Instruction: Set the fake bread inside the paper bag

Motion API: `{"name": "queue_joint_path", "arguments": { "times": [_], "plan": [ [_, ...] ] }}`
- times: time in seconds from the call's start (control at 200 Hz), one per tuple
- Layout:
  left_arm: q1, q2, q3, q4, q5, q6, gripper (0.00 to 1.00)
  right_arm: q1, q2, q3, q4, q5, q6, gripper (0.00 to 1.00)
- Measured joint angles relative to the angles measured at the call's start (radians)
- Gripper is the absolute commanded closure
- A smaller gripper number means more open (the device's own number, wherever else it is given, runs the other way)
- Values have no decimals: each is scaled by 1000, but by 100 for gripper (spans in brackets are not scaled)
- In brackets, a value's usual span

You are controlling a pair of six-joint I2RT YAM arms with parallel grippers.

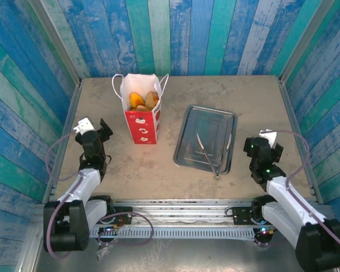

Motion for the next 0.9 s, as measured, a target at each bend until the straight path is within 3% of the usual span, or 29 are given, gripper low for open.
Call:
{"name": "queue_joint_path", "arguments": {
  "times": [0.481,0.776,0.902],
  "plan": [
    [0,234,-98,428,126,124,6,-47,419,23,549,-164,-251,0],
    [0,411,-135,656,212,161,6,-55,412,38,637,-251,-290,0],
    [0,430,-123,655,235,173,6,-55,409,32,669,-293,-278,0]
  ]
}}
